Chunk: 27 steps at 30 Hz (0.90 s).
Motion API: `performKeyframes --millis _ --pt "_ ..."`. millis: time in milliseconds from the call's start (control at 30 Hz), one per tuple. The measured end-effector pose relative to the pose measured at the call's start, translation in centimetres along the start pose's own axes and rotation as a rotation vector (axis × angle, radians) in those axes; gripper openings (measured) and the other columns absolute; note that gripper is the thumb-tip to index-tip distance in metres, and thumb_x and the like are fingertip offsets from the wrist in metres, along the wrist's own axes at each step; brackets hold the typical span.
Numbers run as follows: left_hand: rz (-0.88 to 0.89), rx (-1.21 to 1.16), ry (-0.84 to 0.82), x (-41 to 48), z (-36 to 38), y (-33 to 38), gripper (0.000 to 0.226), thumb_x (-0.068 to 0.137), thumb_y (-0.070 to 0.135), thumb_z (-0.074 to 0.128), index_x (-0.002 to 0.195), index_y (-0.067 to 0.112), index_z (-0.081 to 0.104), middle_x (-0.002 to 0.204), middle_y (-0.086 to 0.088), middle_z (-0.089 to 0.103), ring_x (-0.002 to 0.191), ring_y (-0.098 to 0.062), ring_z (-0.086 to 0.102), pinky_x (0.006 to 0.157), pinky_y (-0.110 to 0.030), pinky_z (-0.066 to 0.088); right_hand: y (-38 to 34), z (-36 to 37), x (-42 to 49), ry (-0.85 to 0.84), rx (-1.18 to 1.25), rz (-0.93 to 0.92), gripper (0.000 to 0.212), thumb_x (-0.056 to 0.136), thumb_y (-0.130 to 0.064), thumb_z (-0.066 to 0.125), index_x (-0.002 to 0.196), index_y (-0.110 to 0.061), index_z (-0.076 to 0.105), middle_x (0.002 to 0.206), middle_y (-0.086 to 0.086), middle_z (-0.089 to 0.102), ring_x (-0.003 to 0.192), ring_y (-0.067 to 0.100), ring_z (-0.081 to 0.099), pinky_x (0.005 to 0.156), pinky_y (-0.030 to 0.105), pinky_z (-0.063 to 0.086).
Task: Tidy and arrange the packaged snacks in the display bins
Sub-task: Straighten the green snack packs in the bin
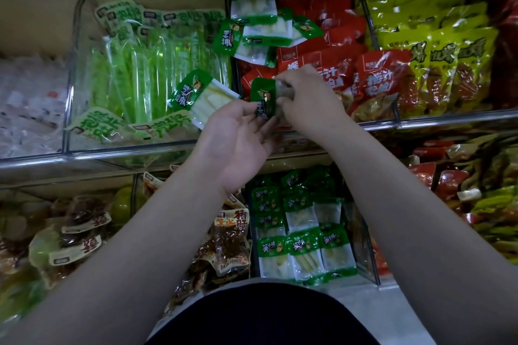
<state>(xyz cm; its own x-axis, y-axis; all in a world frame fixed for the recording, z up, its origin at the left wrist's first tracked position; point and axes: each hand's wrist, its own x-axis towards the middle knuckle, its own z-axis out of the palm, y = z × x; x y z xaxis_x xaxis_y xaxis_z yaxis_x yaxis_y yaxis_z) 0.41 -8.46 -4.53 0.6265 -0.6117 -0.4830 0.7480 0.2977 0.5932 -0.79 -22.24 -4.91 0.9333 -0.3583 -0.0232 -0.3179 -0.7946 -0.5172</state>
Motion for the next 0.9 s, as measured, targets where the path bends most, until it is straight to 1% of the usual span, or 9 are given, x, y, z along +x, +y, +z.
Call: performKeyframes --millis 67,133,233,433,567,633,700,800,900 --pt "-0.003 0.027 -0.021 -0.1 -0.3 0.0 0.033 0.095 0.015 0.037 0.120 0.005 0.056 0.114 -0.011 0.058 0.114 -0.022 0.056 0.106 -0.040 0.041 0.5 0.2 -0.1 0.038 0.080 -0.019 0.005 0.095 -0.016 0.057 0.098 -0.020 0.057 0.108 -0.004 0.043 0.087 0.008 0.050 0.081 0.025 0.044" --pt "0.000 0.043 -0.032 -0.2 -0.5 0.0 0.026 0.095 0.014 0.036 0.108 0.007 0.058 0.113 -0.009 0.063 0.115 -0.020 0.058 0.098 -0.040 0.044 1.0 0.3 -0.3 0.081 0.179 -0.036 0.009 0.094 -0.016 0.060 0.092 -0.022 0.054 0.099 -0.010 0.043 0.079 -0.003 0.045 0.071 0.010 0.035" --pt "0.017 0.056 -0.059 -0.1 -1.1 -0.2 0.034 0.096 0.013 0.034 0.121 0.009 0.056 0.122 -0.008 0.064 0.118 -0.020 0.058 0.103 -0.040 0.043 1.2 0.2 -1.0 0.163 0.340 -0.035 0.010 0.092 -0.013 0.062 0.091 -0.022 0.056 0.099 -0.007 0.050 0.078 -0.006 0.046 0.066 0.002 0.037" --pt "0.065 0.140 -0.091 -0.5 -1.1 -1.0 0.029 0.096 0.017 0.034 0.109 0.020 0.060 0.090 0.000 0.065 0.084 -0.014 0.057 0.077 -0.034 0.045 -0.2 -1.2 -3.3 0.335 0.683 0.001 0.008 0.092 -0.021 0.063 0.085 -0.024 0.061 0.093 -0.009 0.064 0.083 0.000 0.056 0.068 0.010 0.048" --pt "0.099 0.222 -0.141 -1.3 -0.8 -1.4 0.025 0.100 0.024 0.037 0.101 0.021 0.062 0.089 0.000 0.070 0.079 -0.013 0.064 0.068 -0.027 0.052 -0.6 -1.5 -4.9 0.287 0.713 0.002 0.010 0.093 -0.025 0.064 0.085 -0.019 0.065 0.087 -0.001 0.067 0.079 0.009 0.060 0.072 0.024 0.052" --pt "0.109 0.209 -0.138 -1.6 -1.1 -1.6 0.025 0.101 0.023 0.038 0.101 0.017 0.063 0.088 -0.003 0.071 0.075 -0.015 0.067 0.062 -0.025 0.054 -0.2 -1.1 -5.9 0.249 0.748 0.020 0.013 0.094 -0.021 0.063 0.081 -0.019 0.066 0.081 -0.002 0.066 0.070 0.002 0.059 0.066 0.024 0.052" --pt "0.102 0.227 -0.109 -1.8 -1.5 -1.9 0.026 0.100 0.023 0.041 0.106 0.011 0.063 0.090 -0.005 0.072 0.077 -0.017 0.068 0.062 -0.024 0.055 0.5 -0.4 -6.9 0.220 0.764 0.057 0.018 0.094 -0.019 0.062 0.077 -0.025 0.065 0.076 -0.011 0.065 0.065 -0.007 0.057 0.061 0.015 0.050" --pt "0.070 0.285 -0.066 -2.1 -2.3 -2.9 0.037 0.092 0.027 0.051 0.121 0.004 0.057 0.098 -0.008 0.072 0.083 -0.018 0.068 0.062 -0.025 0.055 1.7 0.6 -8.2 0.175 0.773 0.130 0.021 0.094 -0.021 0.061 0.075 -0.027 0.066 0.068 -0.017 0.065 0.063 -0.008 0.057 0.061 0.014 0.050" --pt "0.046 0.328 -0.049 -2.3 -2.7 -4.3 0.019 0.090 0.024 0.054 0.098 0.010 0.063 0.091 -0.004 0.073 0.078 -0.017 0.067 0.069 -0.028 0.052 2.7 1.2 -9.4 0.147 0.759 0.198 0.018 0.094 -0.023 0.061 0.078 -0.023 0.068 0.073 -0.012 0.067 0.067 -0.001 0.060 0.064 0.022 0.053"
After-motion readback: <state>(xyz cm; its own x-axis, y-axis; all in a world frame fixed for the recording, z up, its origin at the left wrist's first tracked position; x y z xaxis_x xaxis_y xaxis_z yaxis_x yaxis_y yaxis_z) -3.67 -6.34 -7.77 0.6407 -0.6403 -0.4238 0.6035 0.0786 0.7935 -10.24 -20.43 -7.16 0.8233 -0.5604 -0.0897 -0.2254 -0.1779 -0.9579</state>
